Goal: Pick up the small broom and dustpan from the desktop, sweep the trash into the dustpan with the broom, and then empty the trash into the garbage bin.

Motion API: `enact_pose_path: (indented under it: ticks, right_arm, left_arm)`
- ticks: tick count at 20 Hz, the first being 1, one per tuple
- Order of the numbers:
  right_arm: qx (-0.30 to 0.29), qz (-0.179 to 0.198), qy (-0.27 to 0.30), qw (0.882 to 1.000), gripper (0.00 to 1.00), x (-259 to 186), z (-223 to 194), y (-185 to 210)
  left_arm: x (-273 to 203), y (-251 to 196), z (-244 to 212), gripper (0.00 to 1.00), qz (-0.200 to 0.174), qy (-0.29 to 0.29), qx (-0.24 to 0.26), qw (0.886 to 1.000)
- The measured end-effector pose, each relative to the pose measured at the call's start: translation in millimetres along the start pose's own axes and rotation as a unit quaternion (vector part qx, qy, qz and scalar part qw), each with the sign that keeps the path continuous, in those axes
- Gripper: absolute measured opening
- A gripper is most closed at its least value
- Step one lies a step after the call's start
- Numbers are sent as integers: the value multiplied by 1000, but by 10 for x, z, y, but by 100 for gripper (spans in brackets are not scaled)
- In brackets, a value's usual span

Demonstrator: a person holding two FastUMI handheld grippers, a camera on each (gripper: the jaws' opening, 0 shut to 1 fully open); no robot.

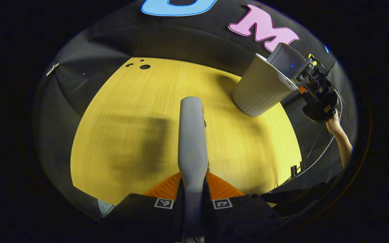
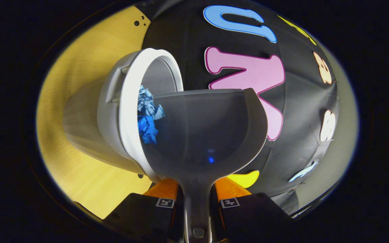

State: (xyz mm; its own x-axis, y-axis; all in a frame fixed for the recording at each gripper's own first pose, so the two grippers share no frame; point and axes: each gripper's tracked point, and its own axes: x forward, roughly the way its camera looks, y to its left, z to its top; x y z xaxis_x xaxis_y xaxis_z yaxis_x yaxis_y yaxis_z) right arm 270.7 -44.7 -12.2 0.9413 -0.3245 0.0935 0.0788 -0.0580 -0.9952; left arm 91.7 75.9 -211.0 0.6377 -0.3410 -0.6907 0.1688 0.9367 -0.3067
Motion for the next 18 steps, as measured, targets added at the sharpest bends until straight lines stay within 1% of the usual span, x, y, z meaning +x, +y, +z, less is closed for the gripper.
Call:
enact_pose_path:
  ticks: [3,7,8,10,11,13,15,16,17,18]
  right_arm:
    - [-31,-23,-7,999,34,-35,47,-18]
    - [-38,-29,-6,999,34,-29,49,-21]
    - [-35,-26,-5,999,34,-27,44,-15]
    - [-31,-22,-4,999,34,-17,43,-16]
    - [-29,-20,-4,999,34,-21,42,-13]
    - [-16,-12,-3,1000,34,-13,31,-9]
    - [14,6,-2,1000,34,1,11,14]
    - [33,17,1,999,34,4,-6,35]
    - [50,28,4,998,34,11,-14,41]
    - [67,40,7,997,34,19,-22,52]
  left_arm:
    - [2,8,-33,27,3,2,3,1000]
    - [3,24,-87,27,4,1,-2,1000]
    - [-3,33,-93,31,5,0,-3,1000]
    - [-3,51,-112,31,8,-1,-4,1000]
    - [-5,53,-126,28,8,-2,-5,1000]
    - [-5,52,-137,27,8,-4,-9,1000]
    - [-16,57,-147,28,9,-5,-10,1000]
    - [-29,63,-144,31,11,-6,-10,1000]
    - [-32,71,-140,28,13,-7,-11,1000]
    - [-38,81,-123,31,14,-8,-12,1000]
